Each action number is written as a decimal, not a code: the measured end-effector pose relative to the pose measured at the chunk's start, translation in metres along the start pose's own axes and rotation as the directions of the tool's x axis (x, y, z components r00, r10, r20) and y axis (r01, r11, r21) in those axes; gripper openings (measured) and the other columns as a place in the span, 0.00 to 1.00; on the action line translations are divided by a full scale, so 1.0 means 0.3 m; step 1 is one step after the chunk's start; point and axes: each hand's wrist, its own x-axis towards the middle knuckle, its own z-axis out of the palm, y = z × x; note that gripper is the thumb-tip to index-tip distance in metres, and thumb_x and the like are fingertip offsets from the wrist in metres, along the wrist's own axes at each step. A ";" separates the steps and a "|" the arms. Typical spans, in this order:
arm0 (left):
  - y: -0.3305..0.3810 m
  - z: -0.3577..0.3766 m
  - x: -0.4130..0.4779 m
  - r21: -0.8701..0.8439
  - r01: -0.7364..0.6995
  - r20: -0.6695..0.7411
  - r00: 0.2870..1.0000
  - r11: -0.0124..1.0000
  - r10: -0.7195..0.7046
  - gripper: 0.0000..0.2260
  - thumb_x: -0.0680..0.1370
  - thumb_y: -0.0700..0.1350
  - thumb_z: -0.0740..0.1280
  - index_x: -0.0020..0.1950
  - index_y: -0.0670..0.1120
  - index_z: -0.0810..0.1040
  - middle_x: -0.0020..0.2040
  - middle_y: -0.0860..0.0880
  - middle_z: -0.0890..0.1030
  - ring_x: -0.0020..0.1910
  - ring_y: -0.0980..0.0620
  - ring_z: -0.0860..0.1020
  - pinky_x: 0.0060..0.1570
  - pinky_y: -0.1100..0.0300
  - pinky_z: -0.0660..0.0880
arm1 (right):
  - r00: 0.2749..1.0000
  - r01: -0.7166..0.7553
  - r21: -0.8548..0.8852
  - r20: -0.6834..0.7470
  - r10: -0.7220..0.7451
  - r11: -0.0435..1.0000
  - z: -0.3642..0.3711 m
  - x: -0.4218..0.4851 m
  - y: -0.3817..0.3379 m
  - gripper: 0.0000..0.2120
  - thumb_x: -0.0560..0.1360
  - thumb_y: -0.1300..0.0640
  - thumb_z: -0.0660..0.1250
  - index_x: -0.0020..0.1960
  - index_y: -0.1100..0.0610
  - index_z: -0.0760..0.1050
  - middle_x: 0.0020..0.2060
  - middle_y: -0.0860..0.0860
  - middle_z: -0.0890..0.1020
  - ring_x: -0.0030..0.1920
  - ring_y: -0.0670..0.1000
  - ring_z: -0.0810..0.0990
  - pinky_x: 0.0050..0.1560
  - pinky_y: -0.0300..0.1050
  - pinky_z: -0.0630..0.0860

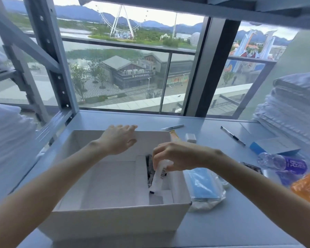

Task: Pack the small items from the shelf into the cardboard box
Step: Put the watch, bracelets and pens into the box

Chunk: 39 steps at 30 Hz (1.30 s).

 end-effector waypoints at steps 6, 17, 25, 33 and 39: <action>0.008 0.029 -0.002 0.008 -0.015 -0.155 0.988 1.000 0.016 0.13 0.78 0.51 0.57 0.58 0.44 0.68 0.55 0.45 0.78 0.54 0.43 0.76 0.51 0.51 0.68 | 0.971 0.007 -0.180 0.237 0.036 0.984 0.056 0.105 -0.057 0.14 0.69 0.66 0.66 0.53 0.55 0.77 0.51 0.51 0.78 0.54 0.53 0.75 0.41 0.46 0.71; 0.001 0.040 0.007 -0.010 -0.030 -0.156 0.987 0.999 0.028 0.12 0.79 0.50 0.57 0.56 0.44 0.67 0.54 0.45 0.77 0.54 0.43 0.75 0.51 0.52 0.66 | 0.823 -0.104 -0.002 0.561 0.087 0.995 0.121 0.132 -0.125 0.18 0.68 0.67 0.70 0.57 0.56 0.78 0.51 0.55 0.75 0.49 0.53 0.74 0.42 0.46 0.71; 0.003 0.038 0.004 -0.009 -0.021 -0.144 0.989 1.000 0.019 0.13 0.78 0.50 0.57 0.58 0.45 0.67 0.55 0.45 0.77 0.55 0.44 0.75 0.52 0.52 0.66 | 0.969 -0.150 0.032 0.203 0.141 0.988 0.085 0.099 -0.092 0.13 0.71 0.66 0.66 0.54 0.55 0.78 0.54 0.50 0.78 0.52 0.52 0.77 0.50 0.48 0.75; 0.000 0.043 0.002 0.003 -0.031 -0.211 0.977 1.000 0.031 0.11 0.77 0.49 0.58 0.56 0.45 0.68 0.52 0.47 0.78 0.51 0.45 0.76 0.47 0.54 0.65 | 0.834 -0.269 0.241 -0.426 0.350 0.933 -0.002 -0.049 0.208 0.03 0.71 0.69 0.69 0.42 0.64 0.81 0.39 0.54 0.83 0.38 0.47 0.80 0.45 0.28 0.75; 0.003 0.046 -0.007 0.004 -0.012 -0.250 0.968 1.000 0.013 0.13 0.77 0.51 0.58 0.57 0.46 0.69 0.52 0.50 0.79 0.52 0.47 0.77 0.49 0.55 0.67 | 0.698 -0.584 0.238 -0.340 0.630 0.776 0.124 -0.051 0.515 0.08 0.72 0.70 0.64 0.46 0.62 0.81 0.46 0.58 0.82 0.47 0.58 0.80 0.51 0.49 0.76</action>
